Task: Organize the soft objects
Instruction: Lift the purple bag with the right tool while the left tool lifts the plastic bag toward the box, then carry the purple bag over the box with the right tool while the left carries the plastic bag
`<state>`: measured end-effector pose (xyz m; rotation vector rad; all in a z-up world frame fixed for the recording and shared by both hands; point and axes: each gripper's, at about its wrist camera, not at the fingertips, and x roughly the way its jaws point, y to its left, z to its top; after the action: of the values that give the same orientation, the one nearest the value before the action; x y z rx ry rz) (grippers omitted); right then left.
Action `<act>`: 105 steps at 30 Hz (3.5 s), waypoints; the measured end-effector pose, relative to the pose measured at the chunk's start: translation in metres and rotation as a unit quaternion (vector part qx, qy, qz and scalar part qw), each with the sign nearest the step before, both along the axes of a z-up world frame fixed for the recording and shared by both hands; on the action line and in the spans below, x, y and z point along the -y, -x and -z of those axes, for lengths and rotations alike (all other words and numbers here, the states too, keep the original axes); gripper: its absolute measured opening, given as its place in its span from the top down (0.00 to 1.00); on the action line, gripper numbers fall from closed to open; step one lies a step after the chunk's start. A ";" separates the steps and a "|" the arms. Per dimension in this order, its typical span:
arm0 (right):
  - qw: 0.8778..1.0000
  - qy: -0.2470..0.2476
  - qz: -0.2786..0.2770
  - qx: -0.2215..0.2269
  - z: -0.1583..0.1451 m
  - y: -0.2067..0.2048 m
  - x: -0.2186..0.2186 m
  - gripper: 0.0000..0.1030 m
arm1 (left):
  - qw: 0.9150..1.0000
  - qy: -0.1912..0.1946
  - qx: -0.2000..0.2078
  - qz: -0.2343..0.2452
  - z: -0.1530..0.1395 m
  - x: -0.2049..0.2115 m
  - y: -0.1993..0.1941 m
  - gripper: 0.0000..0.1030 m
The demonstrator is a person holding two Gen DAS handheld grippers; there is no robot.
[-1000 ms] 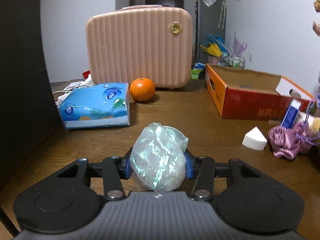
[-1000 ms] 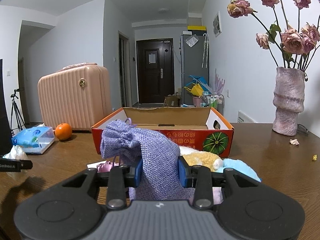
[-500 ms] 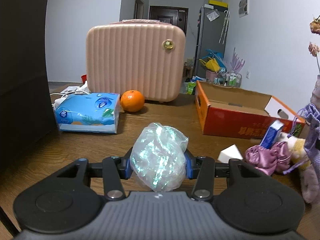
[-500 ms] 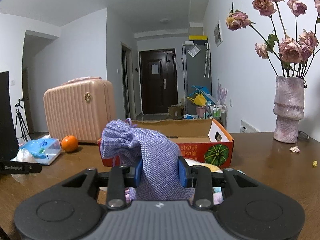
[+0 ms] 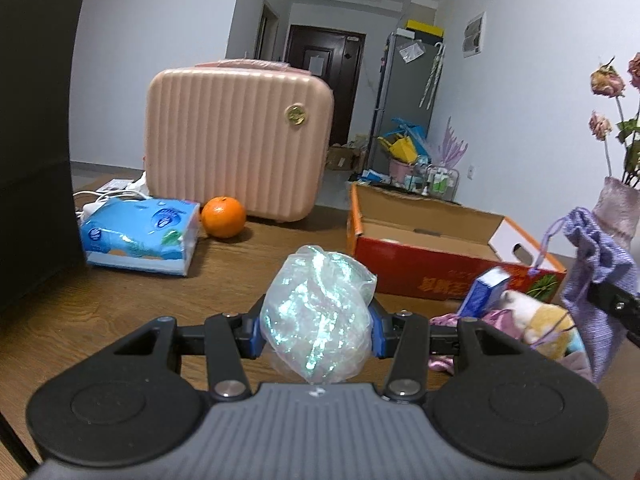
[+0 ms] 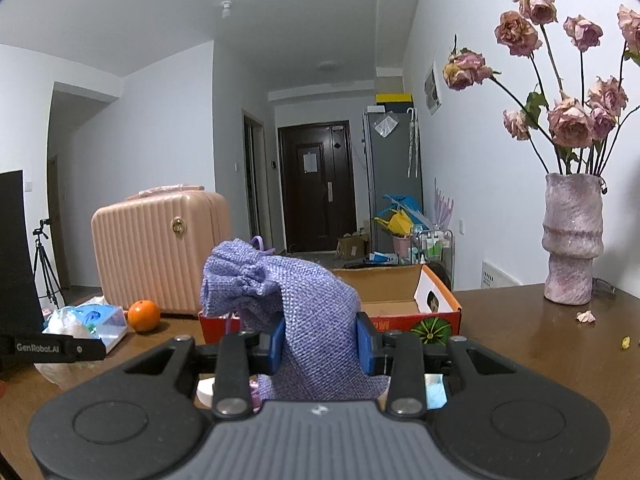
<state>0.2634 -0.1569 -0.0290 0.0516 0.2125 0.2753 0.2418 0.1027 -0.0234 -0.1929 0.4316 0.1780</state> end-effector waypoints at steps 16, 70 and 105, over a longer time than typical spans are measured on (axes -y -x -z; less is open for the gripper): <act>1.000 -0.004 0.004 0.018 -0.004 -0.003 0.006 0.66 | 1.000 0.008 0.015 0.001 -0.013 0.021 -0.009 0.53; 0.998 0.003 0.049 0.042 -0.036 -0.154 0.028 0.66 | 0.998 0.017 0.050 0.026 -0.031 0.070 -0.176 0.53; 0.991 0.051 0.030 -0.120 0.001 -0.272 0.005 0.66 | 0.999 -0.035 -0.038 -0.005 0.008 0.068 -0.281 0.53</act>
<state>0.5350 -0.1622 -0.0298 -0.0099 0.4627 0.1984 0.5227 0.0352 -0.0310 -0.1205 0.4998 0.2102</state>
